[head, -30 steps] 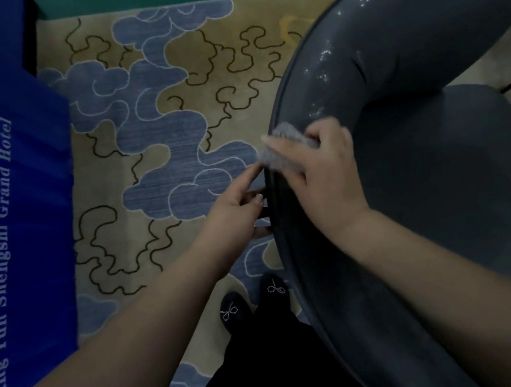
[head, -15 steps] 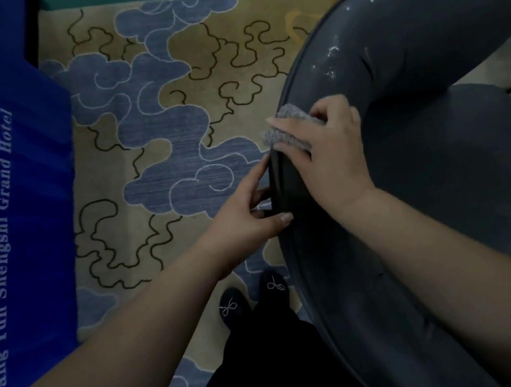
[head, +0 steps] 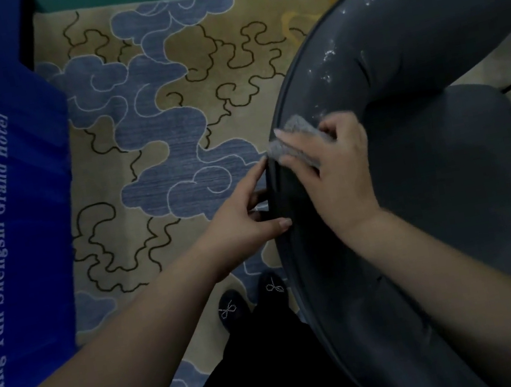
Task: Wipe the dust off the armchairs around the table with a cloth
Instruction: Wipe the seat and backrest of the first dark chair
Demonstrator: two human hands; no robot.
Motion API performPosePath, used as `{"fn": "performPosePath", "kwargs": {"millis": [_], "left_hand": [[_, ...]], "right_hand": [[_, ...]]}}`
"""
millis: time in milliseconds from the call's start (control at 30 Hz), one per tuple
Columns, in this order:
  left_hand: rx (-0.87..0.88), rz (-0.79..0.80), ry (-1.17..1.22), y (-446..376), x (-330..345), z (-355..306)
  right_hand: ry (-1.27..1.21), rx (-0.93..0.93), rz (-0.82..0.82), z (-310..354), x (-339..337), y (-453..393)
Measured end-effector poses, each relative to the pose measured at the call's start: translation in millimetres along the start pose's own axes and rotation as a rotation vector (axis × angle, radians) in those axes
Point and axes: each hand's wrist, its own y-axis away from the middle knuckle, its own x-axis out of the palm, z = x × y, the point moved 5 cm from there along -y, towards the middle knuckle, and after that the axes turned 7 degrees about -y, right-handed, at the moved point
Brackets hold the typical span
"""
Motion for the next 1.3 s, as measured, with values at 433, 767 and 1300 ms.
{"fn": "performPosePath", "kwargs": {"millis": [433, 767, 1300], "left_hand": [[0.003, -0.003, -0.064, -12, -2, -9], [0.057, -0.038, -0.085, -42, -7, -31], [0.092, -0.077, -0.133, -94, -17, -68]], "right_hand": [[-0.039, -0.029, 0.005, -1, -1, 11], [-0.192, 0.211, -0.174, -43, -3, -20], [-0.265, 0.183, -0.18, -42, -1, -7]]}}
